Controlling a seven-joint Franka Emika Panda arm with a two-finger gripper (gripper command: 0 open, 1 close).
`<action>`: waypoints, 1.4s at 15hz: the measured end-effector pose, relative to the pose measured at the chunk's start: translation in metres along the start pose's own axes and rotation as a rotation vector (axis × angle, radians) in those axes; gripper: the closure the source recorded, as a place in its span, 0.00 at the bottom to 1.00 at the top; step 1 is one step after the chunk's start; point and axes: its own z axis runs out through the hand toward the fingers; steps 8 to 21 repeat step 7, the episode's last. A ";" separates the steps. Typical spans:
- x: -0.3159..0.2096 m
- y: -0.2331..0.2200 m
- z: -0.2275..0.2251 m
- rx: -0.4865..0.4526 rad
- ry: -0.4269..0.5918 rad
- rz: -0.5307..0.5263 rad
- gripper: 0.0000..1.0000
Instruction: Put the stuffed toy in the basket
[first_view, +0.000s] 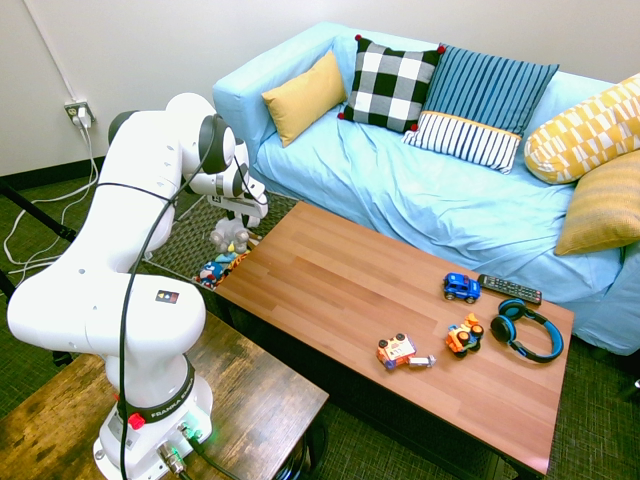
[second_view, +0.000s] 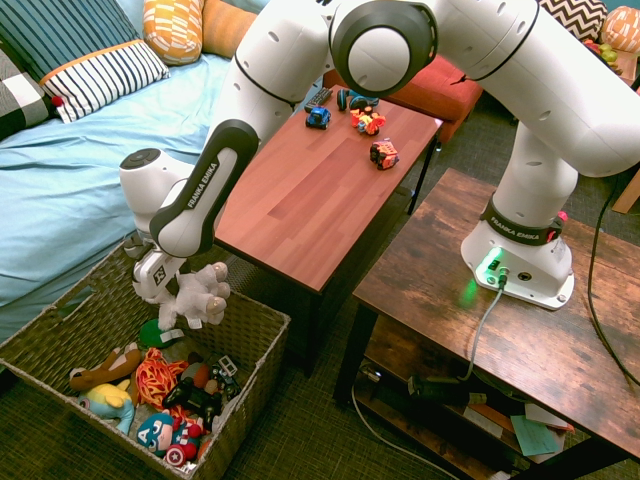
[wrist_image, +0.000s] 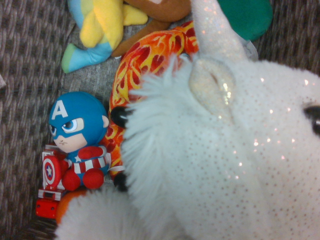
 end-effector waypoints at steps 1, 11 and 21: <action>0.000 -0.001 0.000 -0.001 0.000 0.000 0.00; -0.001 -0.013 -0.008 0.000 0.001 -0.001 0.00; -0.001 -0.013 -0.008 0.000 0.001 -0.001 0.00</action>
